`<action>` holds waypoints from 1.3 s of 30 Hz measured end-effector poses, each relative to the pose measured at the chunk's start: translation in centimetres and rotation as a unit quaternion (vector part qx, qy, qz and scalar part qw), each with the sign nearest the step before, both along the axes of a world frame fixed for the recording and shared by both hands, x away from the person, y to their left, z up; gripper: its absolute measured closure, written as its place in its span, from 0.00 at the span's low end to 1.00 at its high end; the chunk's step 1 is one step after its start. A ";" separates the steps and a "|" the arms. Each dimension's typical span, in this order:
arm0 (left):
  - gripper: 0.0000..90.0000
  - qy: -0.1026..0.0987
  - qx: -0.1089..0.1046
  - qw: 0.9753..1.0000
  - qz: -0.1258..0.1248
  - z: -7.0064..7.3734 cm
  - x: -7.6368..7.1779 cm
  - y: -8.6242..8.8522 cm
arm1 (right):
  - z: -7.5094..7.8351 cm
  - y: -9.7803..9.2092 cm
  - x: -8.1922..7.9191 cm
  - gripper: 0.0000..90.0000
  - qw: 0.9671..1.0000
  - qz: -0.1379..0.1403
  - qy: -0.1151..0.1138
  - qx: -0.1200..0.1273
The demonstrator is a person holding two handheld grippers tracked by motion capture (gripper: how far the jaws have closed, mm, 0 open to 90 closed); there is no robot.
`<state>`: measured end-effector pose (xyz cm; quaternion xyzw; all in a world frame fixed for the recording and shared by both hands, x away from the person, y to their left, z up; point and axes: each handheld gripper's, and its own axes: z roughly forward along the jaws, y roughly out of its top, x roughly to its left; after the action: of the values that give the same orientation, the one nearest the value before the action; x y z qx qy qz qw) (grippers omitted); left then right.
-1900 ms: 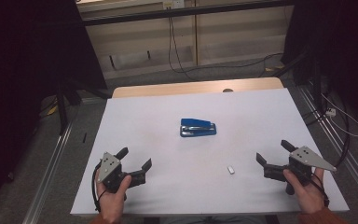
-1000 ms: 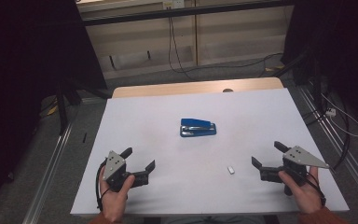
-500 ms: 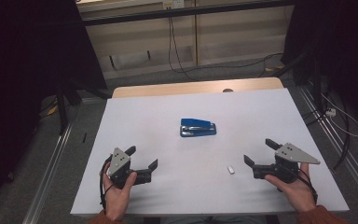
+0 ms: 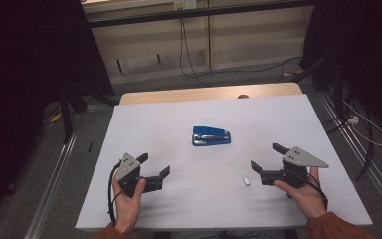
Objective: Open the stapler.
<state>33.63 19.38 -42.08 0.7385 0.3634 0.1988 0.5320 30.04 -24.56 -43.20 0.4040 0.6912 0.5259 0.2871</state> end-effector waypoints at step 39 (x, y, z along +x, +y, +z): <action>0.06 0.004 0.029 0.999 -0.045 -0.2 5.7 -5.8 | 0.4 4.5 5.5 0.13 0.999 0.043 0.019 -0.002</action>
<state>39.28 13.57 -42.24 0.7699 0.3261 0.1825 0.5173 35.56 -20.05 -42.83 0.3829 0.7145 0.5286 0.2520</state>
